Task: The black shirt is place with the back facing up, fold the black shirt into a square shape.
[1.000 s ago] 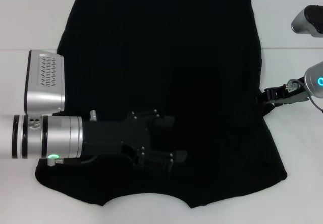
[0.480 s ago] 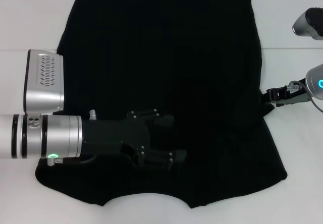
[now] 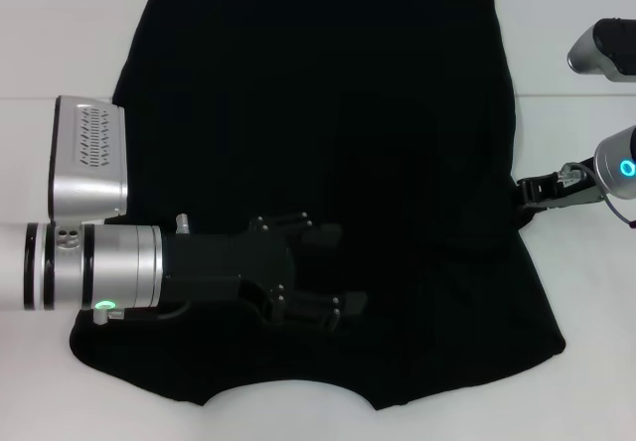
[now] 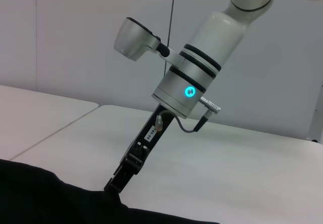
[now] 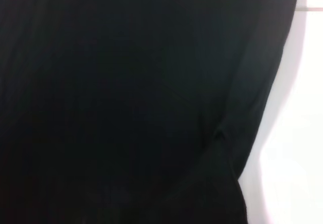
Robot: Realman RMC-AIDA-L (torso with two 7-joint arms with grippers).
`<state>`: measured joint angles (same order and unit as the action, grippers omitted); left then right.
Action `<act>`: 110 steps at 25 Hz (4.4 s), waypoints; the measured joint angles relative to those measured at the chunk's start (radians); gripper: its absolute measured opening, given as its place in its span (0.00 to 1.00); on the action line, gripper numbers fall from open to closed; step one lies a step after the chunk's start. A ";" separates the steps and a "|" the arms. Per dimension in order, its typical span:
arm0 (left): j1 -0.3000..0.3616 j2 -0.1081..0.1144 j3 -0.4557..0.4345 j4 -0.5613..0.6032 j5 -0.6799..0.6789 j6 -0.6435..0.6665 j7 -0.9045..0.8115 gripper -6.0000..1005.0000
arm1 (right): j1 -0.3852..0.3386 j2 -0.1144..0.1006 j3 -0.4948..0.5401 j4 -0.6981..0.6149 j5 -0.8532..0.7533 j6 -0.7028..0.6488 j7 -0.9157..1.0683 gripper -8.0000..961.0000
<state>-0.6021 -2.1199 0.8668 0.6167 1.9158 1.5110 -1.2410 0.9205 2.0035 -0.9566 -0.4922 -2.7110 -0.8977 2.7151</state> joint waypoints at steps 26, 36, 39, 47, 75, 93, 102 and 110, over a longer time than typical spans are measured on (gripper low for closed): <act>-0.002 -0.001 0.000 0.008 0.000 -0.016 -0.012 0.91 | 0.073 0.023 -0.009 -0.070 0.126 -0.060 -0.082 0.06; -0.003 0.005 0.000 0.007 -0.008 -0.015 -0.012 0.90 | 0.102 0.060 -0.011 -0.046 0.132 0.052 -0.089 0.06; -0.004 0.007 0.000 0.006 -0.009 -0.019 -0.012 0.90 | 0.108 0.073 -0.011 -0.038 0.136 0.084 -0.119 0.07; 0.003 0.008 -0.002 0.002 -0.009 -0.041 -0.012 0.89 | 0.103 0.079 -0.007 -0.041 0.187 0.124 -0.156 0.37; 0.267 0.092 -0.286 0.222 0.244 0.029 -0.210 0.88 | -0.078 0.083 -0.010 -0.051 0.704 -0.152 -0.852 0.63; 0.237 0.048 -0.282 0.233 0.380 -0.160 -0.219 0.86 | -0.061 0.082 -0.009 -0.051 0.707 -0.159 -0.810 0.63; 0.237 0.049 -0.285 0.234 0.382 -0.161 -0.223 0.68 | -0.067 0.080 -0.010 -0.051 0.705 -0.168 -0.801 0.63; 0.243 0.048 -0.285 0.245 0.382 -0.156 -0.231 0.28 | -0.095 0.068 -0.005 -0.054 0.705 -0.187 -0.799 0.63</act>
<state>-0.3593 -2.0717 0.5813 0.8612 2.2981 1.3554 -1.4723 0.8259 2.0717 -0.9615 -0.5459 -2.0055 -1.0844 1.9164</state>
